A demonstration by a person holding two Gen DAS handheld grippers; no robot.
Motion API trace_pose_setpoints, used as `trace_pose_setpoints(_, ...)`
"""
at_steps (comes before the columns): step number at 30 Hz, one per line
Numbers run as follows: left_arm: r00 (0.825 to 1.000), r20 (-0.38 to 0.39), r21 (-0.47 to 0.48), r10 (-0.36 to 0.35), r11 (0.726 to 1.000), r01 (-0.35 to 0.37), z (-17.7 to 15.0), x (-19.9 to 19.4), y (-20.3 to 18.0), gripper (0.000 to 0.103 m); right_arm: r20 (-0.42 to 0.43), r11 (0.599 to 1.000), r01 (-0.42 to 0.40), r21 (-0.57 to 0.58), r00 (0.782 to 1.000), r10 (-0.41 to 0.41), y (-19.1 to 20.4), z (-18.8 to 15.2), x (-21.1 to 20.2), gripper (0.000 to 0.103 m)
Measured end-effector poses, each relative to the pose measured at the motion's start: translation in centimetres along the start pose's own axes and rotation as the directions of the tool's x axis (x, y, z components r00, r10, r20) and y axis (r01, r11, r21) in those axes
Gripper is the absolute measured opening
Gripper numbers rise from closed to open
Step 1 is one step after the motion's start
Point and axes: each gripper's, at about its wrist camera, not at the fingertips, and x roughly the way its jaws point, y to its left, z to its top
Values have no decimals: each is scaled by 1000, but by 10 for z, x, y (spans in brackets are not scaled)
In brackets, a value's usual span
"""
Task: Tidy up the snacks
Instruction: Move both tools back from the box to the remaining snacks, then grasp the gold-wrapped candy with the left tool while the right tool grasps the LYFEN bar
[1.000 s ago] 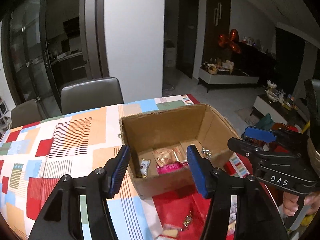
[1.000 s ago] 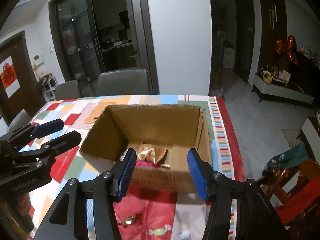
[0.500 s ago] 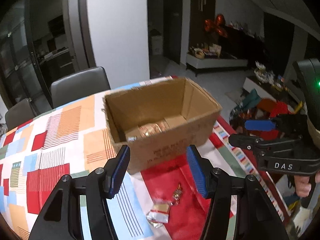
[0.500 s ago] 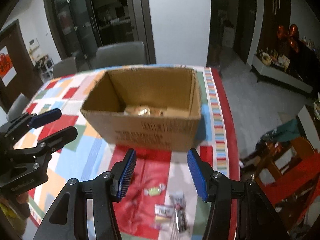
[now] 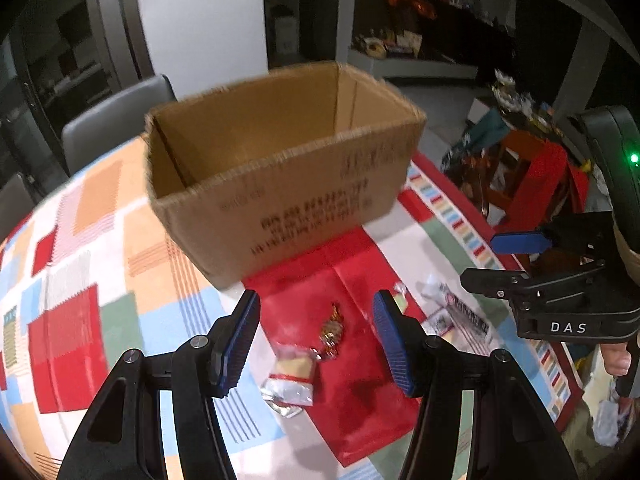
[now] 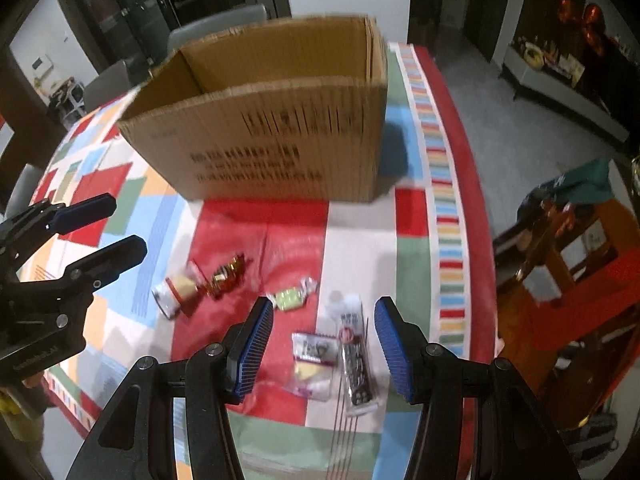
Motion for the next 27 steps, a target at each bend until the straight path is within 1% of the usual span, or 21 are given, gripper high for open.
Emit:
trace_pose_setpoints(3,999,-40,19,-12,1000,13,-5,13,-5,57,-37,1000,-4,4,999,4,-2,-7,12,54)
trace_pose_setpoints(7,995,-91,17,-28,999,29,-8,30,-7,57,-73,1000,-6,18,997,8,-7,-13,26,53)
trace_pose_setpoints(9,993,-112,5,-36,999,37,-9,38,-5,57,-85,1000,-6,25,996,9,-8,-15,31,52)
trace_pose_setpoints(11,990,-132,-8,-49,999,48,-10,46,-4,57,-103,999,-8,38,995,12,-10,-17,36,49)
trace_pose_setpoints(15,984,-169,-26,-59,998,55,-11,62,-2,57,-129,998,-8,58,991,16,-13,-19,47,48)
trace_pose_setpoints(17,981,-186,-25,-58,998,54,-12,68,-2,56,-137,998,-6,69,990,15,-15,-20,51,44)
trace_pose_setpoints(20,976,-208,-33,-61,998,56,-14,77,-2,53,-148,996,-8,87,989,20,-20,-20,57,43)
trace_pose_setpoints(24,969,-235,-55,-72,997,61,-16,88,-2,49,-160,996,-6,93,987,21,-23,-20,66,39)
trace_pose_setpoints(27,966,-248,-69,-77,996,62,-16,94,-3,47,-168,994,-22,110,985,41,-26,-20,71,37)
